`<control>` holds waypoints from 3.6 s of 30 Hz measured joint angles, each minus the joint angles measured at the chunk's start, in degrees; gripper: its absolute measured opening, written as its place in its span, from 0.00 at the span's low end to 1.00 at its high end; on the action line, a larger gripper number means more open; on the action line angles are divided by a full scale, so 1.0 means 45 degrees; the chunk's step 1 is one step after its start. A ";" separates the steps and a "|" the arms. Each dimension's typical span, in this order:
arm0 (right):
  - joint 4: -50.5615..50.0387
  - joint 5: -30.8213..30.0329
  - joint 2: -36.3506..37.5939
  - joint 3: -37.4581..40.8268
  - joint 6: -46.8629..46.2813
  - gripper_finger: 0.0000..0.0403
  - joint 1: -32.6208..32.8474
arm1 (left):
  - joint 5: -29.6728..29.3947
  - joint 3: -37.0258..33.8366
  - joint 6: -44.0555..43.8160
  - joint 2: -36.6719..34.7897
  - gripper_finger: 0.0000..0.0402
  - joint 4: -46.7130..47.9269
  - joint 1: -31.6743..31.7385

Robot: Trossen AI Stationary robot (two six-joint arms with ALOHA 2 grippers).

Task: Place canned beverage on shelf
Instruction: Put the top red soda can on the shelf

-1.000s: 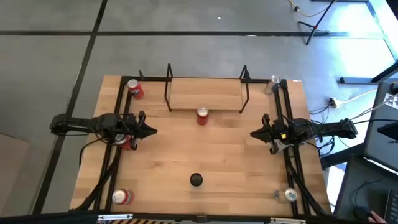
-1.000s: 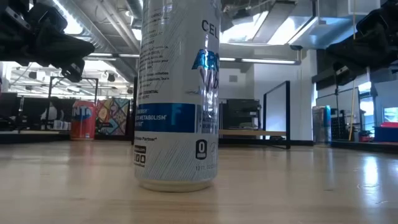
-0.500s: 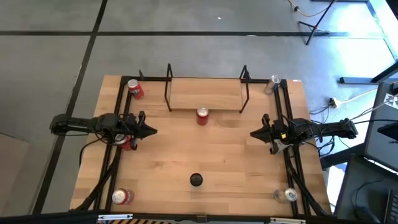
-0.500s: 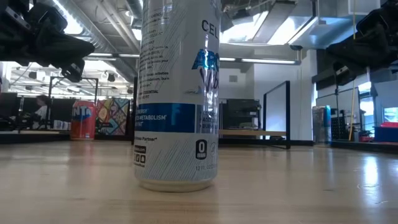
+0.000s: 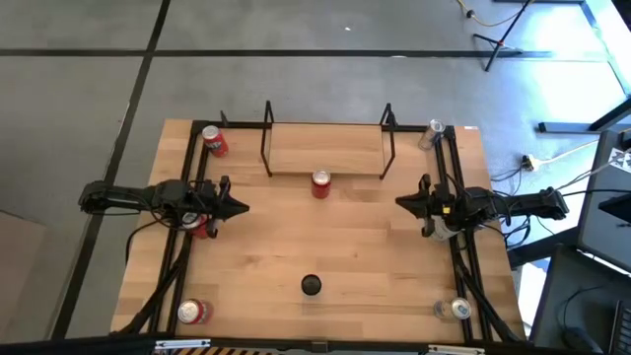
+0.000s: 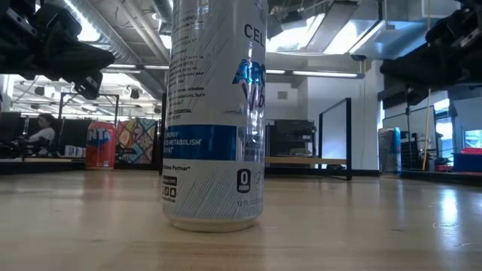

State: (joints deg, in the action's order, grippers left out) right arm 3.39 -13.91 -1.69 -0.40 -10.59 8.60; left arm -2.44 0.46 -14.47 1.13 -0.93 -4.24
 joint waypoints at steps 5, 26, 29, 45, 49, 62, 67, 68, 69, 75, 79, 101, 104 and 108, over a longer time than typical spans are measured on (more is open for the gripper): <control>-0.0061 0.0333 0.0004 0.0000 0.0000 0.05 0.0000 | -0.0001 0.0000 0.0002 0.0000 0.05 0.0000 0.0003; -0.0004 0.0664 0.0013 0.0005 -0.0042 0.05 0.0000 | -0.1688 -0.0008 -0.0050 0.0000 0.05 -0.0458 0.0003; 0.0520 0.1114 0.0009 0.0010 -0.1571 0.05 0.0004 | -0.2358 -0.0008 -0.0800 0.0000 0.05 -0.1468 0.0003; 0.3955 -0.2643 -0.0072 -0.0129 -0.6285 0.05 0.0005 | -0.5381 0.0801 -0.0686 0.0518 0.05 -0.6820 0.0191; 0.3894 -0.3357 -0.0318 -0.0569 -0.6221 0.05 0.0000 | -0.5291 0.2065 -0.0620 0.2242 0.05 -0.6826 0.0595; 0.3553 -0.2786 -0.1733 -0.2177 -0.4072 0.05 0.0002 | -0.4966 0.8044 0.1065 1.1046 0.05 -0.6977 0.1677; 0.3561 -0.2274 -0.1789 -0.2756 -0.2744 0.05 0.0000 | -0.5026 1.0255 0.0489 1.2888 0.10 -0.5237 0.2199; 0.3552 -0.2221 -0.1789 -0.2857 -0.2419 0.05 0.0001 | -0.4799 1.0784 0.0186 1.3197 0.13 -0.4210 0.2293; 0.3553 -0.2216 -0.1789 -0.2950 -0.2119 0.05 0.0005 | -0.4737 1.1321 -0.0100 1.3472 0.16 -0.3118 0.2391; 0.3131 -0.2179 -0.1789 -0.3227 -0.1556 0.05 0.0000 | -0.3608 1.4516 -0.1013 1.5274 0.44 0.1812 0.2989; 0.2161 -0.2090 -0.1789 -0.3436 -0.1569 0.05 0.0000 | -0.2314 1.6267 -0.1201 1.6662 0.62 0.3996 0.3576; 0.1542 -0.2780 -0.1793 -0.3497 -0.1569 0.05 0.0000 | 0.0754 1.8502 0.1708 2.1357 0.81 0.7076 0.3547; 0.1537 -0.2780 -0.1793 -0.3497 -0.1573 0.05 0.0001 | 0.0561 1.8502 0.1689 2.1538 0.81 0.7251 0.3668; 0.1444 -0.2780 -0.1793 -0.3497 -0.1574 0.05 0.0000 | 0.0357 1.8502 0.1725 2.1968 0.81 0.7254 0.4090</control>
State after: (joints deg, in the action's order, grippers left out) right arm 9.89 -26.41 -9.76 -16.14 -17.67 8.60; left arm -0.83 83.72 -6.71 99.98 31.71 14.16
